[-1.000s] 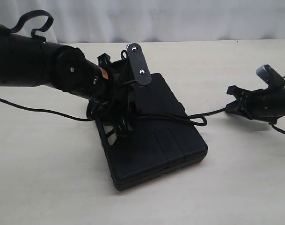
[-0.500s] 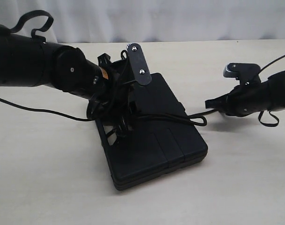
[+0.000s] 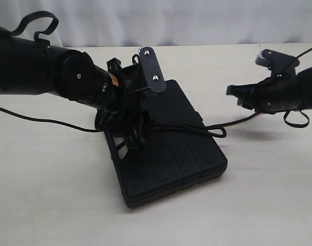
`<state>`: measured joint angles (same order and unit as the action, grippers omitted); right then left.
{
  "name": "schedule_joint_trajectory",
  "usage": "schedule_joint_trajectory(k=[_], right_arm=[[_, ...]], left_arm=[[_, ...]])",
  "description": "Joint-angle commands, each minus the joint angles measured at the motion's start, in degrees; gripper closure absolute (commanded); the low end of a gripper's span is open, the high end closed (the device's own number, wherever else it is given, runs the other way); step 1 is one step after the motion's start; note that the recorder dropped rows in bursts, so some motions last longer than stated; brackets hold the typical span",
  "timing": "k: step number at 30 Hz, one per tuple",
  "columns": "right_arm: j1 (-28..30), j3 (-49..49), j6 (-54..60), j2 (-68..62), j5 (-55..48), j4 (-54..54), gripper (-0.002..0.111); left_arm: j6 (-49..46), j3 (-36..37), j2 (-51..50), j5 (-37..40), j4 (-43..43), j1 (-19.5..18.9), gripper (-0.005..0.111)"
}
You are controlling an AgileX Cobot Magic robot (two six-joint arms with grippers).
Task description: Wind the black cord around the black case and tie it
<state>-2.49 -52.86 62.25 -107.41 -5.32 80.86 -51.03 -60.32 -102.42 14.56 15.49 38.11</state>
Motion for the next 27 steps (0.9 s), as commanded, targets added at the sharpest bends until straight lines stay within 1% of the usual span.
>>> schedule_joint_trajectory(k=[1, 2, 4, 5, 8, 10, 16, 18, 20, 21, 22, 23, 24, 25, 27], right_arm=[[5.6, 1.8, -15.5, 1.0, -7.1, -2.0, 0.063], [8.8, 2.6, -18.1, 1.0, -9.8, -3.2, 0.063], [12.9, 3.3, -18.6, 1.0, -11.3, -4.8, 0.063], [13.8, 3.6, -18.6, 0.8, -11.0, -4.8, 0.063], [13.6, 2.5, -17.7, -1.4, -10.6, -3.2, 0.063], [13.6, -0.1, -17.7, -4.4, -13.4, -3.2, 0.063], [13.6, -4.7, -15.8, -9.9, -15.1, -3.6, 0.064], [13.6, -6.7, -14.9, -12.0, -17.9, -4.3, 0.065], [13.6, -9.0, -14.9, -14.8, -22.3, -6.3, 0.075], [13.6, -10.4, -14.9, -16.8, -24.3, -7.5, 0.081], [13.6, -11.1, -14.9, -17.9, -24.8, -8.7, 0.085], [13.3, -12.3, -14.8, -19.2, -24.6, -12.2, 0.091], [12.3, -13.3, -14.1, -20.0, -23.3, -16.4, 0.100], [11.5, -13.8, -13.8, -20.1, -22.4, -18.5, 0.104], [8.3, -14.4, -13.4, -20.2, -19.0, -21.9, 0.104]], left_arm=[[0.2, -0.4, 0.1, -0.3, 0.7, 0.5, 0.053], [0.2, -0.4, 0.1, -0.3, 0.7, 0.5, 0.053], [0.2, -0.4, 0.1, -0.4, 0.7, 0.5, 0.053], [0.2, -0.4, 0.1, -0.4, 0.7, 0.5, 0.053], [0.2, -0.4, 0.1, -0.3, 0.7, 0.5, 0.053], [0.2, -0.4, 0.1, -0.1, 0.7, 0.5, 0.053], [0.2, -0.4, 0.1, -0.4, 0.7, 0.5, 0.053], [0.2, -0.4, 0.1, -0.7, 0.7, 0.5, 0.053], [0.2, -0.4, 0.1, -0.9, 0.7, 0.5, 0.053], [0.2, -0.4, 0.1, -0.9, 0.7, 0.5, 0.053], [0.2, -0.4, 0.1, -0.9, 0.7, 0.5, 0.053], [0.2, -0.4, 0.1, -0.9, 0.7, 0.5, 0.053], [0.2, -0.4, 0.1, -0.9, 0.7, 0.5, 0.053], [0.2, -0.4, 0.1, -0.9, 0.7, 0.5, 0.053], [0.2, -0.4, 0.1, -0.9, 0.7, 0.5, 0.053]])
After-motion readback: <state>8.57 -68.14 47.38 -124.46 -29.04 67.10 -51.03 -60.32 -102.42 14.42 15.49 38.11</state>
